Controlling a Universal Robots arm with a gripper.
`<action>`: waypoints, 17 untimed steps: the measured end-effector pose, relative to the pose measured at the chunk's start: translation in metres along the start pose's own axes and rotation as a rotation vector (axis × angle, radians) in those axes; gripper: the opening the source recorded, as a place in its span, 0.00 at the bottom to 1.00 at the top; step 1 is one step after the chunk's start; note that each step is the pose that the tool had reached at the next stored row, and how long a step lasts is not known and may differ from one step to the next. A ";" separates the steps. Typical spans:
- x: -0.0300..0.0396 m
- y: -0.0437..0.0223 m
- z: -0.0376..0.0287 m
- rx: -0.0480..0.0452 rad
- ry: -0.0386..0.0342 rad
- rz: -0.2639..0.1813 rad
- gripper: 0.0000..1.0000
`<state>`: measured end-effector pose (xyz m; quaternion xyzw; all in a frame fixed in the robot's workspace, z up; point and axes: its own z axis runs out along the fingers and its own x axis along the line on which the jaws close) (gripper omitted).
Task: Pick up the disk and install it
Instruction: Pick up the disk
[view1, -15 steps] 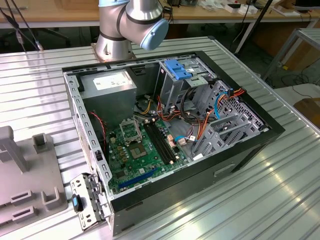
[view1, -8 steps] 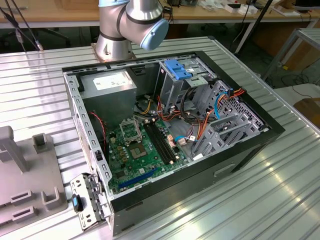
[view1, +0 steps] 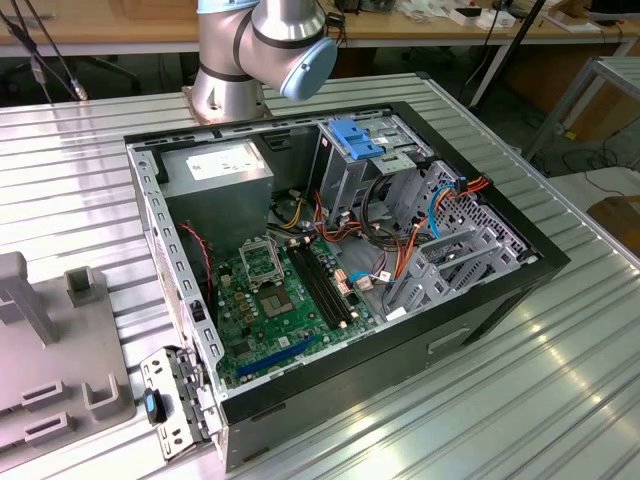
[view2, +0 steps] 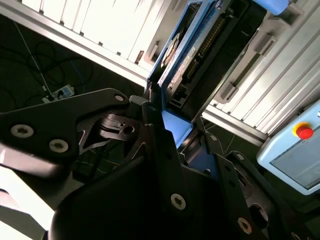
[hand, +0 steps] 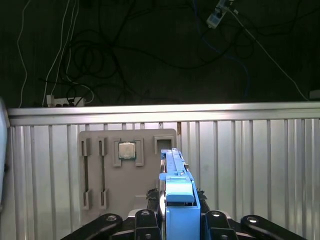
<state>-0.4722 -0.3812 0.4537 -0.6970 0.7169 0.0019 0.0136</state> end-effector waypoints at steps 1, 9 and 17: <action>0.0000 0.0000 -0.0008 0.0000 0.0000 0.000 0.37; -0.0002 -0.0001 -0.0076 0.0000 0.0000 0.000 0.37; -0.0002 -0.0001 -0.0077 -0.0001 0.0001 0.000 0.37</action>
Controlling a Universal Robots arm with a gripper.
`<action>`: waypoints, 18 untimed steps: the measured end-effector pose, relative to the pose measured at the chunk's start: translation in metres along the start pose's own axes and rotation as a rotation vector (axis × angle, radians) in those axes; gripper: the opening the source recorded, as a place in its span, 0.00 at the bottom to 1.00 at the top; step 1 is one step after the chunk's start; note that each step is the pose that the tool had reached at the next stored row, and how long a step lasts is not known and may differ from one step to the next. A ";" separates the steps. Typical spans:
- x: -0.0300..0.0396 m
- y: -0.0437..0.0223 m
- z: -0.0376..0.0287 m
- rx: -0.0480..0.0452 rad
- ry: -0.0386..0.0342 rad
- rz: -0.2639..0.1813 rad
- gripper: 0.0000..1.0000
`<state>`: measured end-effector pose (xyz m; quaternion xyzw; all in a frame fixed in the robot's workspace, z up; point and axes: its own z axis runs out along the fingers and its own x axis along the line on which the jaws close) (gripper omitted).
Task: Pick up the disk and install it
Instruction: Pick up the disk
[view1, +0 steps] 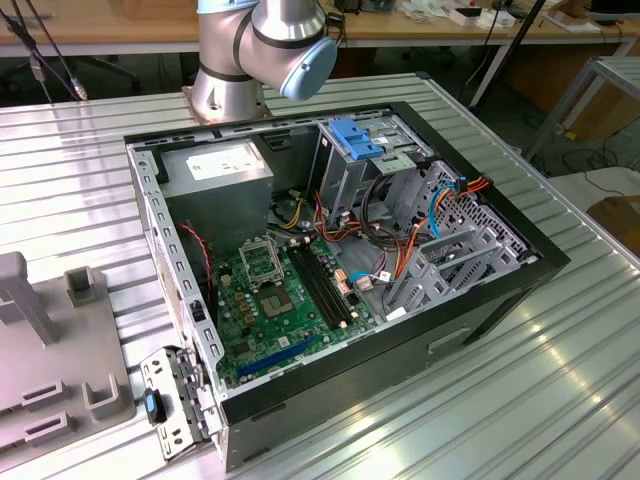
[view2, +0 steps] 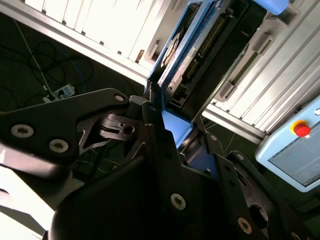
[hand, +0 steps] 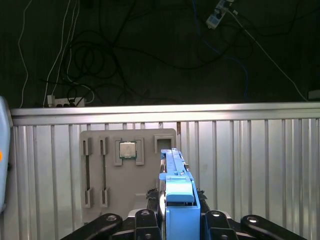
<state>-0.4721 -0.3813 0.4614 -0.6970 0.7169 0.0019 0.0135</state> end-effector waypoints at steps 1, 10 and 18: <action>0.0000 0.0000 0.0000 0.0000 0.0000 0.000 0.37; -0.0001 0.0000 -0.0014 -0.0015 -0.0010 -0.061 0.37; -0.0009 -0.0006 -0.0407 -0.0014 -0.0016 -0.061 0.37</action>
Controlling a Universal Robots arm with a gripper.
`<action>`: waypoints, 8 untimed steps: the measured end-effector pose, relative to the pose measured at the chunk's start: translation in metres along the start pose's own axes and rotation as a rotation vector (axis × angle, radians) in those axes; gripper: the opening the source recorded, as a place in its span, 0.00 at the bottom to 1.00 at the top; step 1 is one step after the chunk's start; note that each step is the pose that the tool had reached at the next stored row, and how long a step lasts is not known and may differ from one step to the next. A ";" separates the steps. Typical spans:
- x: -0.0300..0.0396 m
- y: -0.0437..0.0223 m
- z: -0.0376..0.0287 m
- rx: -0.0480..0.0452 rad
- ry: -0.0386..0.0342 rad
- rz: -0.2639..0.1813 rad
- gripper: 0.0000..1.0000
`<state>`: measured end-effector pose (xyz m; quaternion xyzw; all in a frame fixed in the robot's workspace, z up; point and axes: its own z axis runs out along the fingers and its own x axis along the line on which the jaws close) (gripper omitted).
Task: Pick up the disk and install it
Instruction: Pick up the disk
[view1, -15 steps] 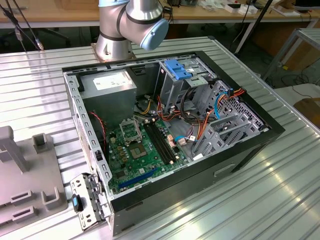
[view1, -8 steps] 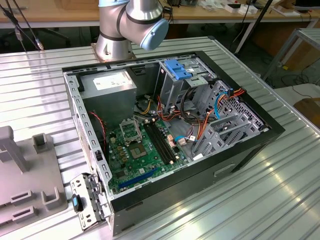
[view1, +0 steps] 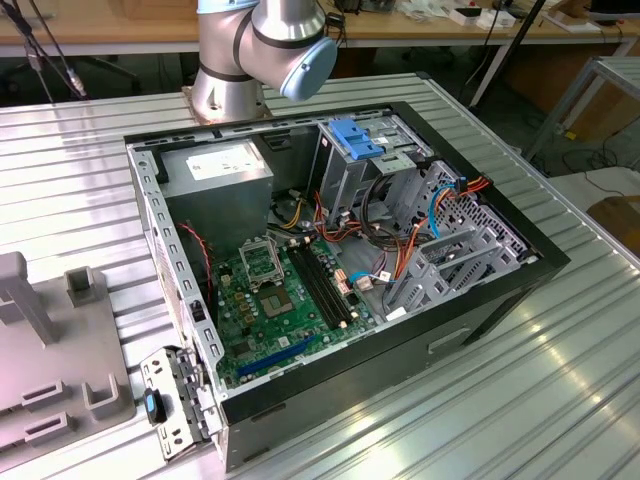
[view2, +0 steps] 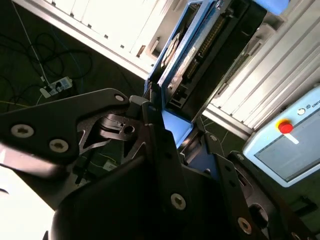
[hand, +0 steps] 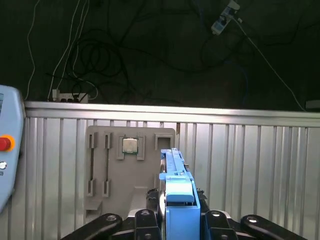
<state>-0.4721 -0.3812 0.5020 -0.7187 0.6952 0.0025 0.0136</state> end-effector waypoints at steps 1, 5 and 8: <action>-0.0001 -0.0001 -0.0030 0.0000 0.0000 0.000 0.37; -0.0003 -0.0003 -0.0150 0.0000 0.0000 0.000 0.37; -0.0005 -0.0004 -0.0195 0.0001 -0.0001 0.000 0.37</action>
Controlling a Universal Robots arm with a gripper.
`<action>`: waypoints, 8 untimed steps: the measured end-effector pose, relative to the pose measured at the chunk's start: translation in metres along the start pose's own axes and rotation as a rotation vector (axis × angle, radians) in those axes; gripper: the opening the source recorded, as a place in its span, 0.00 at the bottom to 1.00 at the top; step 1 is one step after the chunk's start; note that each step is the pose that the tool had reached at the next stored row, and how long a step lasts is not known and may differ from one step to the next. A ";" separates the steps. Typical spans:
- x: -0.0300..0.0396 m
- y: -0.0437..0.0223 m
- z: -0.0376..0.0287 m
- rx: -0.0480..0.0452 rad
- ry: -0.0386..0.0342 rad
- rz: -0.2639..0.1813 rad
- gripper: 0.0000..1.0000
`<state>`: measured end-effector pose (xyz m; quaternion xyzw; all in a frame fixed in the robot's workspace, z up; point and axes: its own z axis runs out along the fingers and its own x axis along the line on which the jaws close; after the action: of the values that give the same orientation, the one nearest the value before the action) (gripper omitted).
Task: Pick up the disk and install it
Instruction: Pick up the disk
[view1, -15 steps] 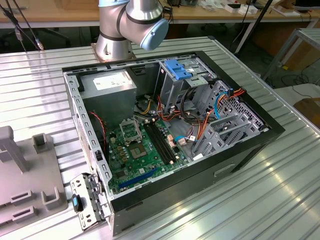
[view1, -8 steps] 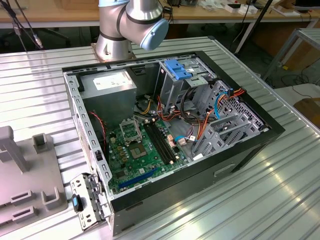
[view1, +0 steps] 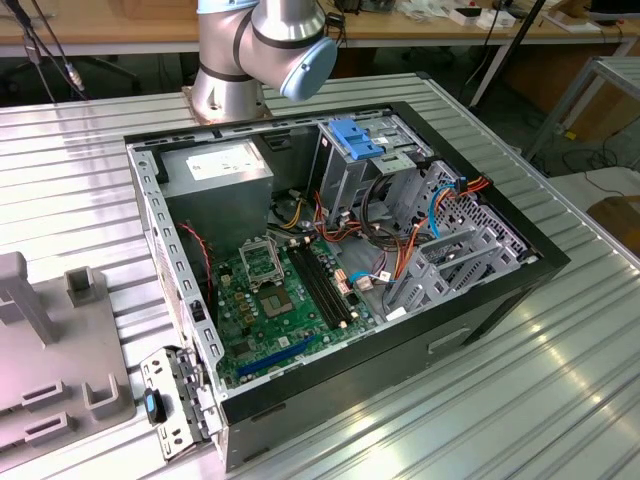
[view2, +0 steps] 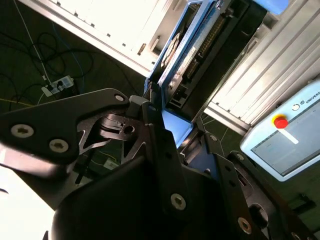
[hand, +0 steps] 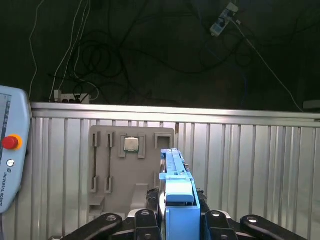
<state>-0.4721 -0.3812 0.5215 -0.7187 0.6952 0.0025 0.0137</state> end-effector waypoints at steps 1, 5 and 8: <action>0.0000 0.0000 0.0000 0.0000 -0.0001 0.000 0.37; 0.0001 -0.0007 0.0000 0.0000 -0.0001 0.000 0.37; 0.0002 -0.0041 0.0000 -0.0001 -0.0001 0.000 0.37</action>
<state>-0.4680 -0.3812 0.5216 -0.7187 0.6952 0.0026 0.0137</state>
